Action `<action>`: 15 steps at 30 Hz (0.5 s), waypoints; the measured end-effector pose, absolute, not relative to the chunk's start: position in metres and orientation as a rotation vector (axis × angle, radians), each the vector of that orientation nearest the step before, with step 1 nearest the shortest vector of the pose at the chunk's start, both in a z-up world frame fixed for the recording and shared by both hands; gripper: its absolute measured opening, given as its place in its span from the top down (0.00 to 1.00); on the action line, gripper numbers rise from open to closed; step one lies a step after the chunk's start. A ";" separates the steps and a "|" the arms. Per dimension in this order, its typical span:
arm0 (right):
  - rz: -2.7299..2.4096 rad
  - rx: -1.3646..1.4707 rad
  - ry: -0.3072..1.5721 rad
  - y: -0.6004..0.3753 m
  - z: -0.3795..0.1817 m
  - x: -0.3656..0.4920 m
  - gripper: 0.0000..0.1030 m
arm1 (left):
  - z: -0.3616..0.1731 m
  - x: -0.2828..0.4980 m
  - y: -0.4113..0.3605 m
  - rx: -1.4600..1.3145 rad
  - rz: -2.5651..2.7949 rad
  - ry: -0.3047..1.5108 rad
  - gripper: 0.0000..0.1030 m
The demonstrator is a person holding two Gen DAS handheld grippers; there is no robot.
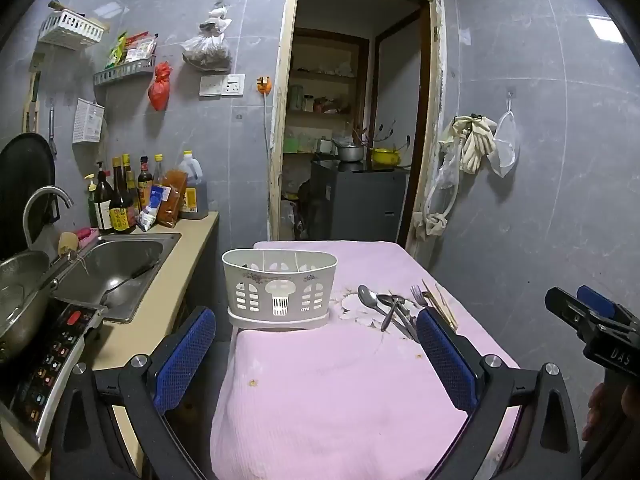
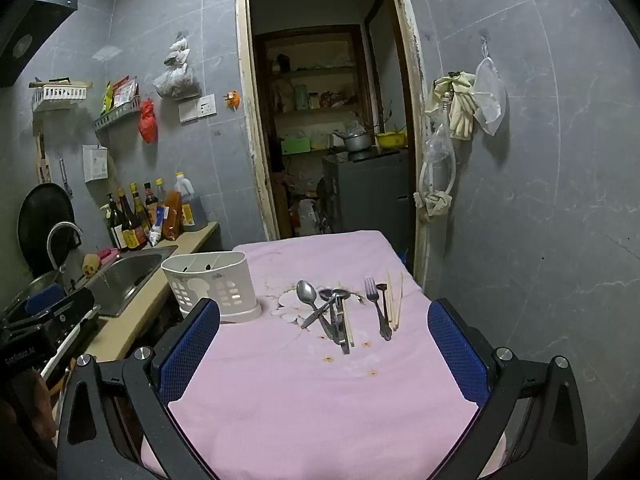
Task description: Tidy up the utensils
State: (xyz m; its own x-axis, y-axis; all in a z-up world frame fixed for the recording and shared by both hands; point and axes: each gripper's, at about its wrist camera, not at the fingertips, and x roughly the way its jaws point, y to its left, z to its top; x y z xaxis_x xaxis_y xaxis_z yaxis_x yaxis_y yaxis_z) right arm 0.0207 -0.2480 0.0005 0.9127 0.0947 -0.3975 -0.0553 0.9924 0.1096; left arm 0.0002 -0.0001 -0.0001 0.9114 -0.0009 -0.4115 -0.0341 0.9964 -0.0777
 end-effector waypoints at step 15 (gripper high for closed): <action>0.079 0.097 0.417 -0.246 0.001 0.022 0.01 | 0.002 -0.001 -0.001 -0.088 0.010 0.419 0.02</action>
